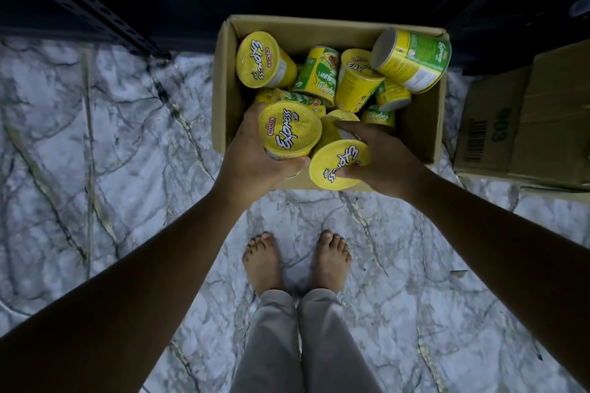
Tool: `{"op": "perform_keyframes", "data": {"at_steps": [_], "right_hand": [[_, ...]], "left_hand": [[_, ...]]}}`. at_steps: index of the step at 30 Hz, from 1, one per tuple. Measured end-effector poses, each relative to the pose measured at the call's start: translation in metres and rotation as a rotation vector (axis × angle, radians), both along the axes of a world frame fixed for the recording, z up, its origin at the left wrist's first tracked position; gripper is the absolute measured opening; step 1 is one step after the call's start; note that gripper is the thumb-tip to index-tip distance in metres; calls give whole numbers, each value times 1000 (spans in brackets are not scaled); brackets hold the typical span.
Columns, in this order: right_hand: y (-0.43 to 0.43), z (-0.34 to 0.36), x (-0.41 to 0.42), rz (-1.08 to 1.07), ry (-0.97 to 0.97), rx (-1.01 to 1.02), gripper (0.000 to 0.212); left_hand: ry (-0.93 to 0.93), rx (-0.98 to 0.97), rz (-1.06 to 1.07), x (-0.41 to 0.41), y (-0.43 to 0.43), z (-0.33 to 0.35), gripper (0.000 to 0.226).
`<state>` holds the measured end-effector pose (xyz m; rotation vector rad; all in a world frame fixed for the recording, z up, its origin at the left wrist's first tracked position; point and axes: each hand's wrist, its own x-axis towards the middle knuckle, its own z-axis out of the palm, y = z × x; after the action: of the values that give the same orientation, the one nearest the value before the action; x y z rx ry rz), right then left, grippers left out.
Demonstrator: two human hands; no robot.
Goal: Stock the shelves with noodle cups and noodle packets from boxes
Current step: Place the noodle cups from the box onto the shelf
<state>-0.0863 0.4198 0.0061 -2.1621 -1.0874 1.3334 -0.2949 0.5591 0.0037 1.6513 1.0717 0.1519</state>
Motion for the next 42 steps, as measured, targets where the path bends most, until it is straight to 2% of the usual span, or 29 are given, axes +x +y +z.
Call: {"op": "perform_keyframes", "data": {"at_steps": [5,9,13,18,20,23,27,29,31,35,37,42], "right_hand": [[-5,18,0,-25,-26,-32,76],[-11,34,1,-110,-32,-50,68],[-17,38,5,-221,44,-88,57],[-21,33,-2,-266,4,-137,39],[-22,30,-4,-325,-15,-117,45],[-25,29,-5,-290,-114,25,58],[-32,26,-8,-112,-236,250,46],[-35,22,-8,-47,-283,234,40],[-35,19,-10,-13,-312,179,43],[-31,25,-12,62,-327,39,78],[-29,25,-9,125,-387,-7,88],[-17,29,-3,157,-502,20,84]], "left_hand": [[-7,24,-13,-1,-2,10,103],[-27,69,-15,-3,-7,19,85],[7,49,-28,-8,-12,19,94],[64,53,-47,-6,-11,20,115],[111,57,-89,-5,-8,21,120],[155,82,-153,-7,-4,19,113],[260,108,-223,-8,-2,24,120],[280,95,-243,-9,-3,26,122],[302,86,-233,-8,-4,28,123],[311,48,-165,-4,-7,27,122],[323,45,-152,-1,-8,28,123],[422,145,-250,12,2,36,114]]}}
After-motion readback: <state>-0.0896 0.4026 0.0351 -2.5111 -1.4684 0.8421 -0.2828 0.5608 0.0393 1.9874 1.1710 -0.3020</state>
